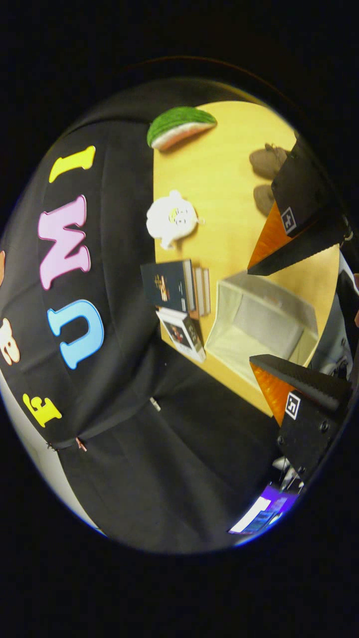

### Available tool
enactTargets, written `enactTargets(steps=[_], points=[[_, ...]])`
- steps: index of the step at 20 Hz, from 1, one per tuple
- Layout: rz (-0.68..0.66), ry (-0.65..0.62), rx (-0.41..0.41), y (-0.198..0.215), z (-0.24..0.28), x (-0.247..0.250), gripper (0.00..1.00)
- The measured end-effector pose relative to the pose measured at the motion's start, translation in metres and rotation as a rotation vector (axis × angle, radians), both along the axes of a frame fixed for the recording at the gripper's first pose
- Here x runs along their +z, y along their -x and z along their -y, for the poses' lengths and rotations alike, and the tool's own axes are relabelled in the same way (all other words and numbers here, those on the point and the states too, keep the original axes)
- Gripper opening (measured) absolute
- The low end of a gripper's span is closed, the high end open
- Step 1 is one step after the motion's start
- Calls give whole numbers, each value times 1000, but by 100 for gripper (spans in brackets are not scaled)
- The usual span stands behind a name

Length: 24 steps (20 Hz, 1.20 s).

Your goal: Open the storage box then place both shoes into the box .Put the left shoe in first, then the right shoe, with the right side of both shoes facing outward in a uniform manner.

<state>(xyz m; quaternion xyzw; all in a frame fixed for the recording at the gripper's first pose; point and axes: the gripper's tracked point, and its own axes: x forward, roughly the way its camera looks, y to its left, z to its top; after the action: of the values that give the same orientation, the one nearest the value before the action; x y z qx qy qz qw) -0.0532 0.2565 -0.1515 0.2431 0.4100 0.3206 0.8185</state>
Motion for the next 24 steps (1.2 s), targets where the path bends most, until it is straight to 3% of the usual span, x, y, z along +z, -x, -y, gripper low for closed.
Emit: enactTargets(steps=[3,8,15,18,21,24], points=[[26,155,-60,28,60,-51,98],[-99,279,-116,77,101,-133,97],[-159,338,-134,76,106,-209,83],[-177,323,-118,71,95,-228,71],[-177,335,-125,58,89,-249,71],[-164,367,-119,51,84,-264,59]])
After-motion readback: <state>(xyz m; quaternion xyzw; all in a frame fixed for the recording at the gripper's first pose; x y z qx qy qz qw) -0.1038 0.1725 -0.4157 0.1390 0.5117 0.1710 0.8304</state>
